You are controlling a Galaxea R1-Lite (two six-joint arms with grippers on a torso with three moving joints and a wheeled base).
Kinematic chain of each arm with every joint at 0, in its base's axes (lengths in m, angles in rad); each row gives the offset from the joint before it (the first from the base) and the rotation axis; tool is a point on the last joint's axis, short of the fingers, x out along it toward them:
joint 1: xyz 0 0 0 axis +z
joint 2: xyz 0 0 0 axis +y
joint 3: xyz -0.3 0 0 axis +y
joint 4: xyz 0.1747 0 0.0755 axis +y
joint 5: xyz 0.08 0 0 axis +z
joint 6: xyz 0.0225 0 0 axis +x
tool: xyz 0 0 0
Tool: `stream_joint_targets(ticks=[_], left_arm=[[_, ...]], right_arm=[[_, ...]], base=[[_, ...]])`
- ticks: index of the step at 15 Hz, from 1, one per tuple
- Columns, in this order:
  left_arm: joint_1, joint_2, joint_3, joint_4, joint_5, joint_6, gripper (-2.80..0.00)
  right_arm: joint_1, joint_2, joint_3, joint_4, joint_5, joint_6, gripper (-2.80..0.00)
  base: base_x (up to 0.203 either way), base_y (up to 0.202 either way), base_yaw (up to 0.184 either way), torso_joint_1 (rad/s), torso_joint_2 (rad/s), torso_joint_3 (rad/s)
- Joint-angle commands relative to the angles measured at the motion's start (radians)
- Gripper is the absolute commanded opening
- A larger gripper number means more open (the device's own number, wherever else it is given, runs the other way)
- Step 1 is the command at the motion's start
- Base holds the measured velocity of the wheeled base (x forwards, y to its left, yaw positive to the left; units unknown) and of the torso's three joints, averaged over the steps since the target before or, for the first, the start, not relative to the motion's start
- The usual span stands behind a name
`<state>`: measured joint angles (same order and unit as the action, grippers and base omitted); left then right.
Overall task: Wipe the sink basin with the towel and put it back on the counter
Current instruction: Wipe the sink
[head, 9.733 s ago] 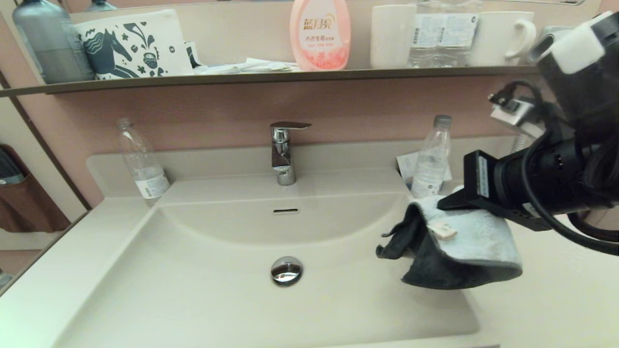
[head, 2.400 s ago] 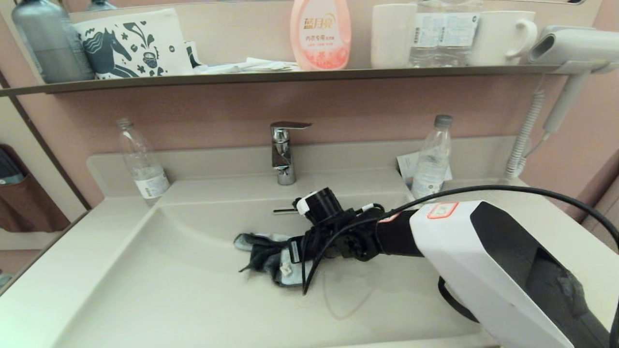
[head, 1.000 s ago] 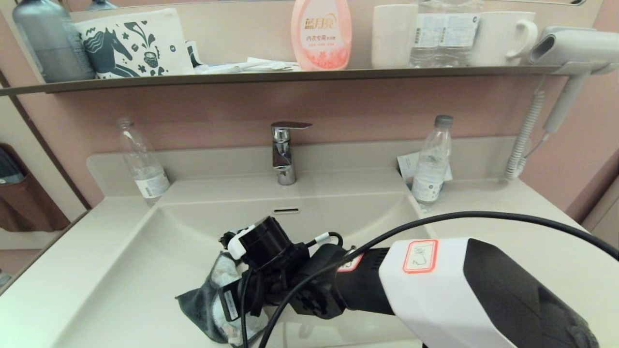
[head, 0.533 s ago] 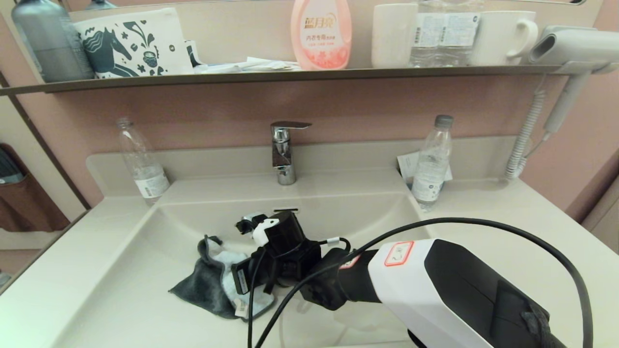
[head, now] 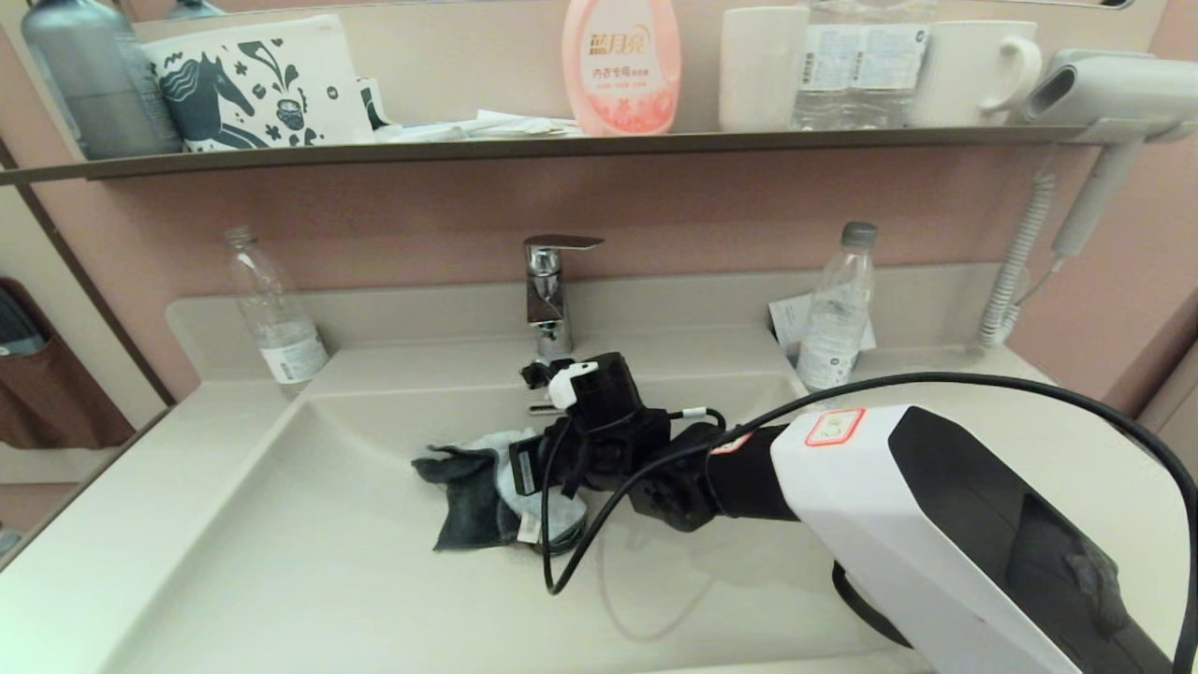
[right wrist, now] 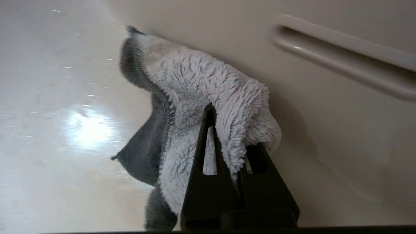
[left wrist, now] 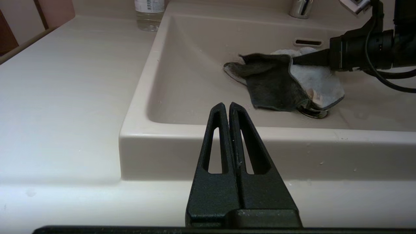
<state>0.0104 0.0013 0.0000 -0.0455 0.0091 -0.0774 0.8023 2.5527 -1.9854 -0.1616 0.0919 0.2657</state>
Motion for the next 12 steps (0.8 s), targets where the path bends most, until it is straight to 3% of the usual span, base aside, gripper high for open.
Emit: stream_joint_targets(ticks=[1,3,6,8,12], left_arm=[[0.000,0.000,0.000,0.000,0.000,-0.001,-2.80],[0.000,0.000,0.000,0.000,0.000,-0.001,-2.80],[0.000,0.000,0.000,0.000,0.000,-0.001,-2.80],[0.000,0.000,0.000,0.001,0.000,-0.001,-2.80],[0.000,0.000,0.000,0.000,0.000,-0.001,-2.80]], right_arm=[[-0.026,-0.015,0.002,0.030,-0.011,-0.005,-2.80],[-0.057,-0.036,0.007,0.120,-0.062,-0.023,-2.80],[-0.097,-0.094,0.017,0.261,-0.075,-0.026,-2.80],[-0.115,-0.143,0.021,0.451,-0.107,-0.027,-2.80],[-0.127,-0.213,0.022,0.852,-0.284,-0.044,-2.80]], base=[[0.000,0.000,0.000,0.000,0.00,0.000],[0.000,0.000,0.000,0.000,0.00,0.000],[0.000,0.000,0.000,0.000,0.00,0.000],[0.000,0.000,0.000,0.000,0.00,0.000],[0.000,0.000,0.000,0.000,0.00,0.000]])
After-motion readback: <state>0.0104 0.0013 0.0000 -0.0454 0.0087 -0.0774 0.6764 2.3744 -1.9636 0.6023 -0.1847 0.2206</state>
